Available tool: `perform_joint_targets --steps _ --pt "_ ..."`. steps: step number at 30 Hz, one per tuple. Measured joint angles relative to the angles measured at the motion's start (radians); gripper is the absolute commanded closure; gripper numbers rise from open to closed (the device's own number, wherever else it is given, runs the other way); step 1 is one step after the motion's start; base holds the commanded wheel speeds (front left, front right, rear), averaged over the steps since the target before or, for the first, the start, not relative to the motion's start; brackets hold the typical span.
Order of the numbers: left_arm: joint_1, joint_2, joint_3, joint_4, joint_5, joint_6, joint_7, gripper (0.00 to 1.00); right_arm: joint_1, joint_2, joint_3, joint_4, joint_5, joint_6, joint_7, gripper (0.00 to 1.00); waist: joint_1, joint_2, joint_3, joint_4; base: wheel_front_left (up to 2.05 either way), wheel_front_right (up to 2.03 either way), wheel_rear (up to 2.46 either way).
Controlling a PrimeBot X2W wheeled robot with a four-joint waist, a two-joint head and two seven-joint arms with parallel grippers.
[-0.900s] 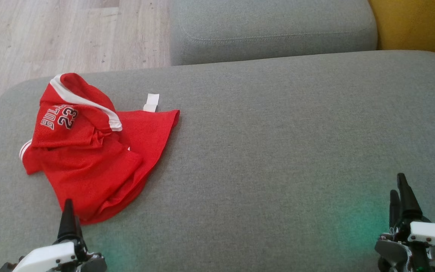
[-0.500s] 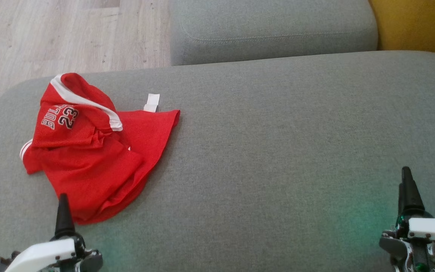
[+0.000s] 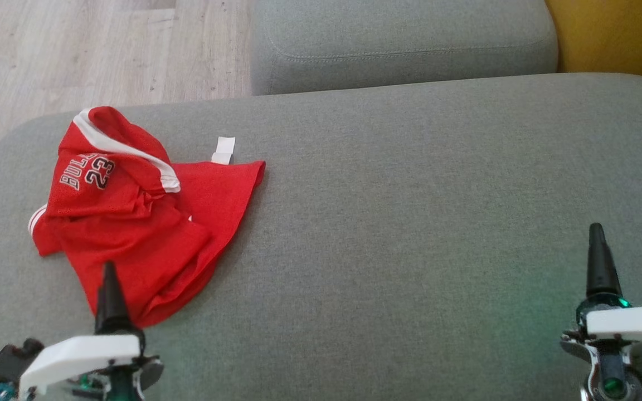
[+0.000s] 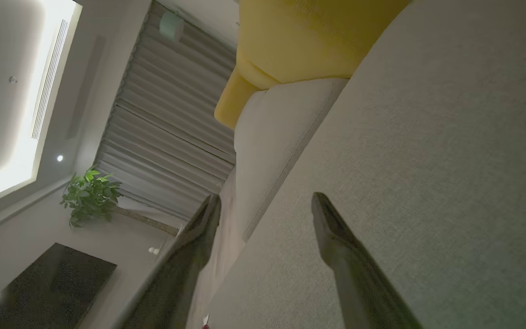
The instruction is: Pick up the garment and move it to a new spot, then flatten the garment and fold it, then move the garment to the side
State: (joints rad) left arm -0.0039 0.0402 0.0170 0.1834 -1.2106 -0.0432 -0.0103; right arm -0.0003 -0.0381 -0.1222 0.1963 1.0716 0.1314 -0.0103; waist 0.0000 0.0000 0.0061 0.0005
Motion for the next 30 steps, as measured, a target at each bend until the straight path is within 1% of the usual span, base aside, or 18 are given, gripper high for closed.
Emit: perform_joint_targets --steps 4,14,20,21,30 --pt "0.0 0.0 -0.029 -0.016 0.068 0.009 -0.009 0.0 0.0 0.0 0.015 -0.018 -0.081 0.0 -0.009 0.0 0.0 0.0 0.002 0.001 0.0 0.0 0.0" --pt "-0.005 0.0 -0.094 -0.03 0.237 0.014 -0.037 0.0 0.0 0.0 0.057 -0.045 -0.286 0.0 -0.035 0.0 0.0 0.0 0.006 0.001 0.0 0.0 0.0" --pt "-0.013 0.001 -0.131 -0.035 0.34 0.017 -0.055 0.0 0.0 0.0 0.076 -0.055 -0.387 0.0 -0.054 0.0 0.0 0.0 0.009 0.0 0.0 0.0 0.0" --pt "-0.013 0.001 -0.131 -0.035 0.34 0.017 -0.055 0.0 0.0 0.0 0.076 -0.055 -0.387 0.0 -0.054 0.0 0.0 0.0 0.009 0.0 0.0 0.0 0.0" --pt "-0.028 0.002 -0.19 -0.039 0.501 0.026 -0.081 0.0 0.001 0.0 0.091 -0.062 -0.534 0.0 -0.079 0.0 0.0 0.0 0.013 -0.007 0.0 0.0 0.0"
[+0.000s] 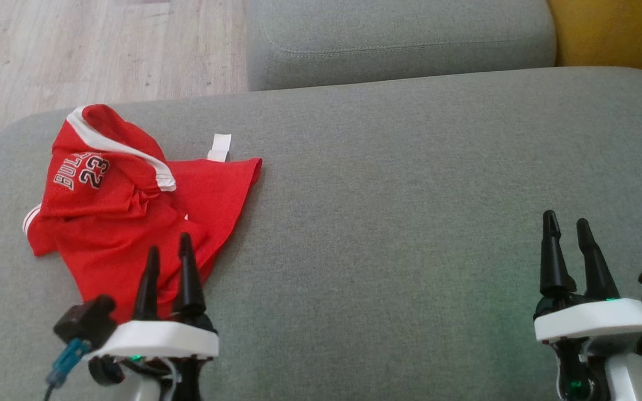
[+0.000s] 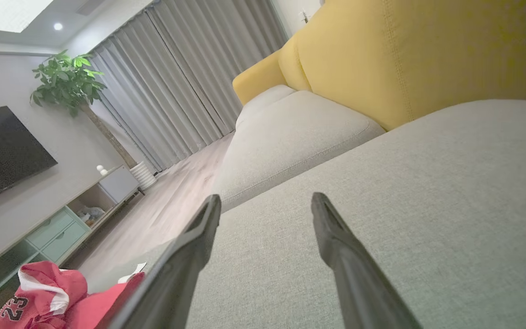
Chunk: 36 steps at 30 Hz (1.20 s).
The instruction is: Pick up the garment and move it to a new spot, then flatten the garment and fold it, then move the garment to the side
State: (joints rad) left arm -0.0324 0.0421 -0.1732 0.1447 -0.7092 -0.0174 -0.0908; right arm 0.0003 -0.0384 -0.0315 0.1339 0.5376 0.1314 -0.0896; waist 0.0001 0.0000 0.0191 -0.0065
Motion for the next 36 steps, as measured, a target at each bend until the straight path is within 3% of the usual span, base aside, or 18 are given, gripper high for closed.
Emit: perform_joint_targets --steps 9,26,36 --pt "-0.012 0.015 -0.074 0.0 0.142 0.021 -0.026 0.0 0.0 0.0 0.015 -0.009 -0.133 0.0 -0.028 0.0 0.0 0.0 0.002 -0.007 0.0 0.0 0.0" --pt "-0.073 0.081 -0.262 0.08 0.434 0.129 -0.078 0.0 0.0 -0.001 0.039 -0.025 -0.416 0.0 -0.079 0.0 0.0 0.0 -0.003 -0.006 0.0 0.0 0.0" --pt "-0.107 0.106 -0.357 0.116 0.551 0.185 -0.11 0.0 0.0 -0.001 0.055 -0.034 -0.579 0.0 -0.11 0.0 0.0 0.0 -0.004 -0.01 0.0 0.0 0.0"
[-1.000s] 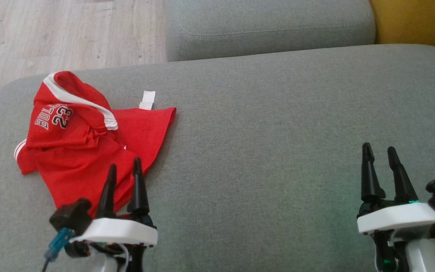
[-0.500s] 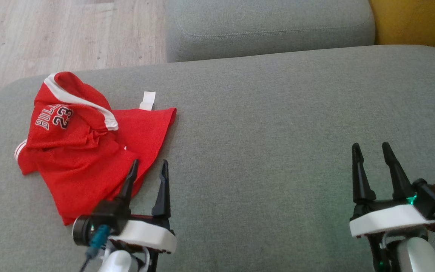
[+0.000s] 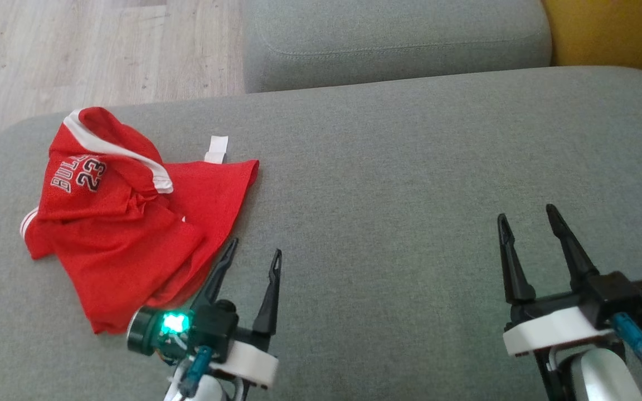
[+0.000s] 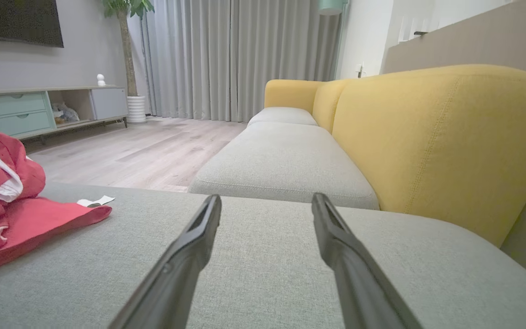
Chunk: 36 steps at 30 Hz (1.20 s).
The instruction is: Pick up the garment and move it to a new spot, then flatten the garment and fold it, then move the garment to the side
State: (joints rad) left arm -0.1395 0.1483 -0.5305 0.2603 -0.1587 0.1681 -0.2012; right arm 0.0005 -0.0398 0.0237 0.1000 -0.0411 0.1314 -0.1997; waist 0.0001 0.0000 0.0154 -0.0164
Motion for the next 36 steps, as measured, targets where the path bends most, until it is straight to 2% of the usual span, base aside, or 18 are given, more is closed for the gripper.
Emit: perform_joint_targets --steps 4,9,14,22,36 --pt "-0.001 -0.001 -0.016 -0.002 0.009 0.01 -0.009 0.0 0.0 0.0 0.007 -0.012 -0.03 0.0 -0.011 0.0 0.0 0.0 -0.001 0.0 0.0 0.0 0.0" --pt "0.002 -0.028 0.03 -0.08 -0.058 0.015 -0.021 0.0 0.0 -0.001 0.001 -0.02 0.031 0.0 -0.022 0.0 0.0 0.0 0.0 0.0 0.0 0.0 0.0" --pt "0.028 -0.052 0.109 -0.107 -0.109 -0.031 -0.039 0.0 0.005 -0.001 0.002 -0.03 0.102 0.0 -0.039 0.0 0.0 0.0 0.002 0.001 0.0 0.0 0.0" --pt "0.059 -0.072 0.119 -0.006 -0.079 -0.106 -0.048 0.0 0.03 -0.001 0.015 0.053 0.185 0.0 -0.049 0.0 -0.0001 0.0 -0.006 -0.003 0.0 0.0 0.0" --pt "0.061 -0.091 0.144 0.03 -0.077 -0.133 -0.048 0.0 0.032 -0.001 0.021 0.087 0.2 0.0 -0.049 0.0 -0.0001 0.0 -0.008 0.002 0.0 0.0 0.0"
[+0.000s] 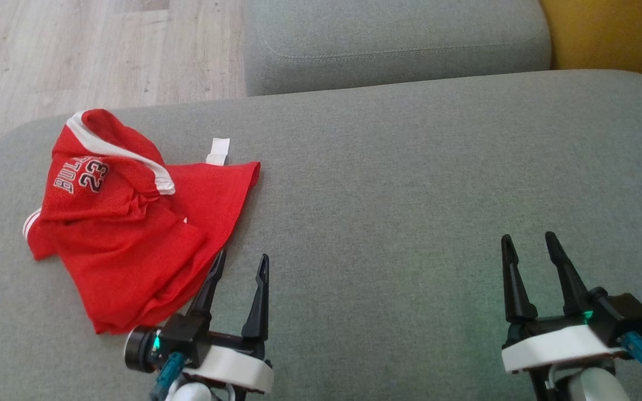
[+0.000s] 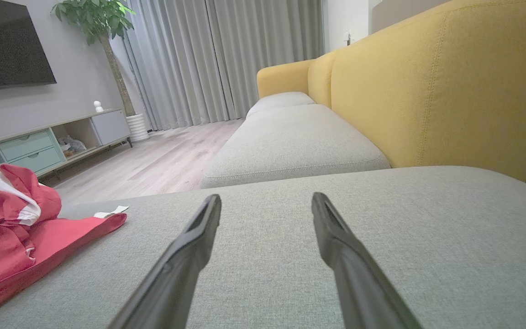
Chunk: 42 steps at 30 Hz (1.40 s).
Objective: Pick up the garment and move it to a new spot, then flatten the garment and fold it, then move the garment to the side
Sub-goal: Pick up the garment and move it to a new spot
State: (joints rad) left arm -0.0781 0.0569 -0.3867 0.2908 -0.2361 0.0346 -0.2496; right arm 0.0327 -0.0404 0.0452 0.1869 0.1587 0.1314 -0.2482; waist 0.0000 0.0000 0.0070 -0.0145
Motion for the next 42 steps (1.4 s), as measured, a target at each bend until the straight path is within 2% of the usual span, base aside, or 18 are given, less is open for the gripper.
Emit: perform_joint_targets --steps 13,22,34,42 --pt "0.0 -0.002 0.003 0.0 0.009 0.001 0.0 0.0 0.0 0.0 0.018 -0.008 0.009 0.0 0.0 0.0 0.0 0.0 -0.008 0.049 0.0 0.0 0.0" --pt "0.0 -0.002 0.008 0.003 0.009 0.009 0.0 0.0 0.0 -0.001 0.062 -0.009 0.018 0.0 0.0 0.0 0.0 0.0 -0.017 0.123 0.0 0.0 0.0" --pt "0.008 -0.002 0.033 0.006 0.026 0.009 0.0 0.0 0.001 -0.001 0.142 -0.011 0.027 0.0 0.0 0.0 0.0 0.0 -0.024 0.268 0.0 0.0 0.0" --pt "0.026 -0.002 0.039 -0.006 0.026 0.012 0.0 0.0 0.001 -0.001 0.185 -0.006 0.028 0.0 0.0 0.0 0.0 0.0 -0.028 0.32 0.0 0.0 0.0"
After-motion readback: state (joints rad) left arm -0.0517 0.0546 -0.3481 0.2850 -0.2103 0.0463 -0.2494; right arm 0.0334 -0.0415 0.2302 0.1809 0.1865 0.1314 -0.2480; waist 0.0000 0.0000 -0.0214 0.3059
